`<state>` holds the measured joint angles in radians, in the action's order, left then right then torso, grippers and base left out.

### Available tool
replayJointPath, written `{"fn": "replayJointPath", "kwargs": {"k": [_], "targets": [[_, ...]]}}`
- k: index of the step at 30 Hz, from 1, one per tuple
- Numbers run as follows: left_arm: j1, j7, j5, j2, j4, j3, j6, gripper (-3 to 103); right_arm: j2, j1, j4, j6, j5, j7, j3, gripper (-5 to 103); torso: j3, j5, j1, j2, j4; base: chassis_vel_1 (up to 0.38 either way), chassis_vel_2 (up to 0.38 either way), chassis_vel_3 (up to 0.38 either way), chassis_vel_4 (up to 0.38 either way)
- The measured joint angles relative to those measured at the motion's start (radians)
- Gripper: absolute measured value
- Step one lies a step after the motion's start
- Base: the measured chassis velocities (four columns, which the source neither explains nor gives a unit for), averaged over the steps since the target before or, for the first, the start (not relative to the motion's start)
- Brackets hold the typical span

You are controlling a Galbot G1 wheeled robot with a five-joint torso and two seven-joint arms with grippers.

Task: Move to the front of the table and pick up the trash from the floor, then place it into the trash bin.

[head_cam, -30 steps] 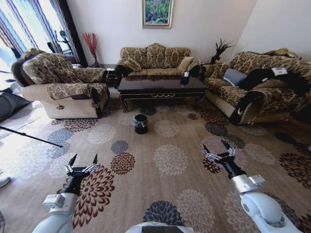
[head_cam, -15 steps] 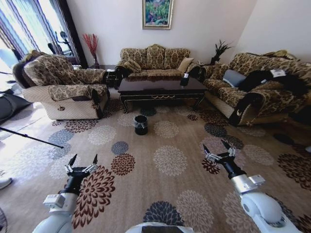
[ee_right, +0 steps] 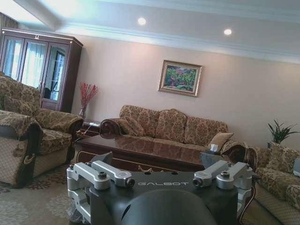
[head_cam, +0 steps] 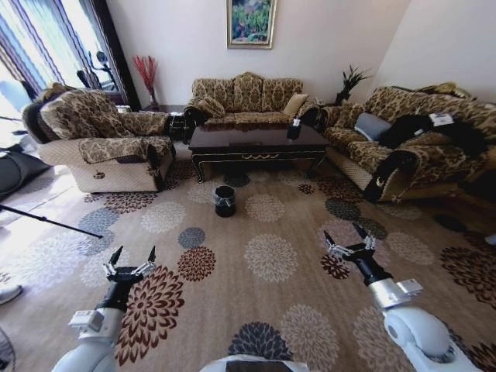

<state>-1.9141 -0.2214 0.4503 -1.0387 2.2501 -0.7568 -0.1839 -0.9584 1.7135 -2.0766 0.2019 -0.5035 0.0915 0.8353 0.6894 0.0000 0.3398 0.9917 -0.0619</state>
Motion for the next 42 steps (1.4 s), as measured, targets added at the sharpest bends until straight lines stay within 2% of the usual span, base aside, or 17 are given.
{"fn": "replayJointPath", "kwargs": {"k": [35, 42], "targets": [[0.000, 0.000, 0.000, 0.000, 0.000, 0.000, 0.000, 100, 0.000, 0.000, 0.000, 0.000, 0.000, 0.000, 0.000, 100, 0.095, 0.0000, 0.076, 0.171, 0.0000, 0.000, 0.000, 0.000, 0.000], [0.000, 0.000, 0.000, 0.000, 0.000, 0.000, 0.000, 100, 0.000, 0.000, 0.000, 0.000, 0.000, 0.000, 0.000, 100, 0.096, 0.0000, 0.077, 0.173, 0.0000, 0.000, 0.000, 0.000, 0.000]]}}
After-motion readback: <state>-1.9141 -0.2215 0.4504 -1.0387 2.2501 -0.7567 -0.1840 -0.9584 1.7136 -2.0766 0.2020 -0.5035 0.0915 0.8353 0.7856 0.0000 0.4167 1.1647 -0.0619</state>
